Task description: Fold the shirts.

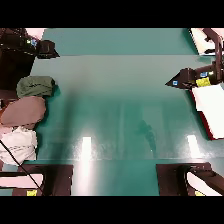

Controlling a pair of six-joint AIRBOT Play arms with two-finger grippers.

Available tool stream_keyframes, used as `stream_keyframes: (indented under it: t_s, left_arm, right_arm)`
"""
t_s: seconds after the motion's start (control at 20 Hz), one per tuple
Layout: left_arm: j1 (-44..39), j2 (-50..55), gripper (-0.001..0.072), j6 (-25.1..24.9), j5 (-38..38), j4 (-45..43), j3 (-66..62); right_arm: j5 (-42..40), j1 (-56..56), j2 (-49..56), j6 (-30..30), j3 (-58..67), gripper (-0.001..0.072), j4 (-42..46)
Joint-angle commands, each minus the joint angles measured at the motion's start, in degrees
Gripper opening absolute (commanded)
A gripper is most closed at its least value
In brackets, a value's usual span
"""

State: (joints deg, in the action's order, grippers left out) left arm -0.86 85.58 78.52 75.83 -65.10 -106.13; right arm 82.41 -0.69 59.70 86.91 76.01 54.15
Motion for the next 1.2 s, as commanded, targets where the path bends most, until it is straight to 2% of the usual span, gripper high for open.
stream_keyframes:
  t_s: [0.0,0.65,0.9,1.1,1.15]
  left_arm:
    - [0.0,0.0,0.0026,0.0,0.0,0.0,0.0]
    - [0.0,0.0,0.0026,0.0,-0.1,0.0,0.0]
    - [0.0,0.0,0.0026,-0.1,-3.5,0.3,0.0]
    - [0.0,0.0,0.0027,-0.4,-2.8,0.2,0.0]
    - [0.0,0.0,0.0076,-0.5,-0.9,-2.9,0.0]
  right_arm:
    - [0.0,0.1,0.0,0.0,0.1,0.002,-0.1]
    - [0.1,0.1,0.0,0.0,0.1,0.0021,-0.1]
    - [-0.1,0.1,0.0,0.0,0.1,0.002,0.0]
    - [-0.4,0.1,0.0,0.0,0.1,0.002,0.0]
    - [-0.4,0.1,0.0,0.0,0.1,0.0021,0.0]
